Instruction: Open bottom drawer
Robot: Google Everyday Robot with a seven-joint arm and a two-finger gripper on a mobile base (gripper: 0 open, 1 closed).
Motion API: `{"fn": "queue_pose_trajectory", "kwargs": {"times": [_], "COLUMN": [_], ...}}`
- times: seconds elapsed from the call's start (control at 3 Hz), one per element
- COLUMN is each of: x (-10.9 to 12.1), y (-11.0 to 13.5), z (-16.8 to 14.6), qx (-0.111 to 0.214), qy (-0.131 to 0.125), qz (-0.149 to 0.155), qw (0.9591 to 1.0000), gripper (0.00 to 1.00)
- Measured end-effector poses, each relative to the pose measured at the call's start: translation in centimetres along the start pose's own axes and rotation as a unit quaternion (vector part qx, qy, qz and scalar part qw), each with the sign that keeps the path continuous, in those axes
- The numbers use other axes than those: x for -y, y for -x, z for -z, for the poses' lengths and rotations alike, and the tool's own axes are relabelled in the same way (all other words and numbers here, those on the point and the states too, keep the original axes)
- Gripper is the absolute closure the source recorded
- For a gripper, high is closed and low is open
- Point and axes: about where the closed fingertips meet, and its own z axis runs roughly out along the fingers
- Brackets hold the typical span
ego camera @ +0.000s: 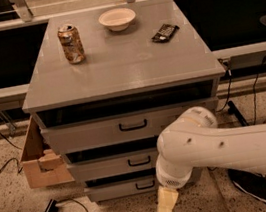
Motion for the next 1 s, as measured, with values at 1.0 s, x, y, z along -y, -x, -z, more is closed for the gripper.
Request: {"fn": "queue_pose_trajectory", "kwargs": {"times": [1.0], "x": [1.5], "y": [-5.5], "z": [-21.4], "qx": [-0.109], "qy": [0.036], "qz": [-0.007], "qw": [0.9933], "gripper": [0.00]}}
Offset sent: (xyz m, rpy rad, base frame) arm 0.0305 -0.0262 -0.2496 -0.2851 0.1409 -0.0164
